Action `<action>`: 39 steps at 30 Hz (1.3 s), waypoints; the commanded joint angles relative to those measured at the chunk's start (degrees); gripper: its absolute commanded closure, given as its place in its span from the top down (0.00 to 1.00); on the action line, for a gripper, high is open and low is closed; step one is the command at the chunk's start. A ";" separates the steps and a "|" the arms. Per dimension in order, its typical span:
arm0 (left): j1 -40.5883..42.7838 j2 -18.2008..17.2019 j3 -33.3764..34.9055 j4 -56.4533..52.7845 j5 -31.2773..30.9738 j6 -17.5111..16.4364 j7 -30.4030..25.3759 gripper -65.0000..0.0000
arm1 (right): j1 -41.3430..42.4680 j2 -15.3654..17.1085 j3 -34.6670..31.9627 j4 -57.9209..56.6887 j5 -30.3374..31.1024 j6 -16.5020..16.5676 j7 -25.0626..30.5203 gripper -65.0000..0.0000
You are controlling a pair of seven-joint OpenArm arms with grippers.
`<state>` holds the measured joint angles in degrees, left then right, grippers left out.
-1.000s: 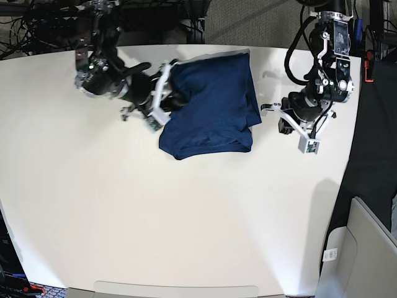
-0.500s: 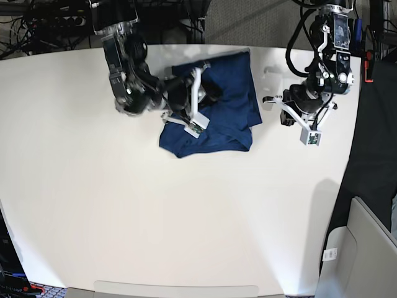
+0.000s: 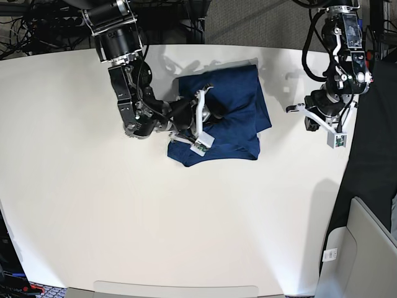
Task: Fold the T-shirt properly
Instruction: 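Grasp the shirt edge with the right gripper and drag it sideways, then slide the folded shirt further with the right gripper, then release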
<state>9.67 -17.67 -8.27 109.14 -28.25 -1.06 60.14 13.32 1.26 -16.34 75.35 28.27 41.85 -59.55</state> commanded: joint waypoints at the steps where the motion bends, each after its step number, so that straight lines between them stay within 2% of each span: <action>1: -0.66 -0.66 -0.39 1.06 -0.28 -0.13 -0.75 0.00 | 0.70 2.39 1.17 0.65 -7.57 -1.85 -4.93 0.16; 8: -0.66 -0.66 -0.47 1.06 -0.28 -0.13 -0.75 0.00 | 0.79 3.80 10.67 4.16 -7.74 -1.85 -5.20 0.16; 11: -0.48 -0.66 -0.47 1.06 -0.37 -0.13 -0.75 0.00 | 1.14 5.38 13.31 4.69 -7.83 -1.85 -5.02 0.16; 18: -0.48 -0.75 -0.47 1.06 -0.37 -0.13 -0.67 0.00 | 4.48 11.27 15.50 4.60 -7.83 -1.85 -4.85 0.16; 22: -0.40 -0.75 -0.47 1.06 -0.45 -0.13 -0.67 0.00 | 7.29 13.47 17.79 4.69 -7.83 -1.85 -4.85 0.16; 28: -0.40 -0.48 -0.47 1.06 -0.54 -0.21 -0.49 0.00 | 8.61 13.64 17.44 12.60 -7.57 -1.85 -5.29 0.16; 33: -0.40 -0.31 -0.47 1.06 -0.54 -0.21 -0.40 0.00 | 3.25 12.85 17.35 21.13 -3.00 -1.85 -8.45 0.16; 36: -0.40 -0.48 -0.47 1.06 -0.54 -0.21 -0.40 0.00 | -3.26 12.77 17.88 25.09 -0.18 -1.85 -8.45 0.16; 39: -0.40 -0.66 -0.47 1.06 -0.45 -0.21 -0.40 0.00 | -9.32 12.59 17.96 28.60 0.08 -1.85 -8.45 0.16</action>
<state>9.91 -17.69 -8.34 109.16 -28.64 -1.08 60.60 2.66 13.41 1.30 102.83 27.29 39.90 -69.19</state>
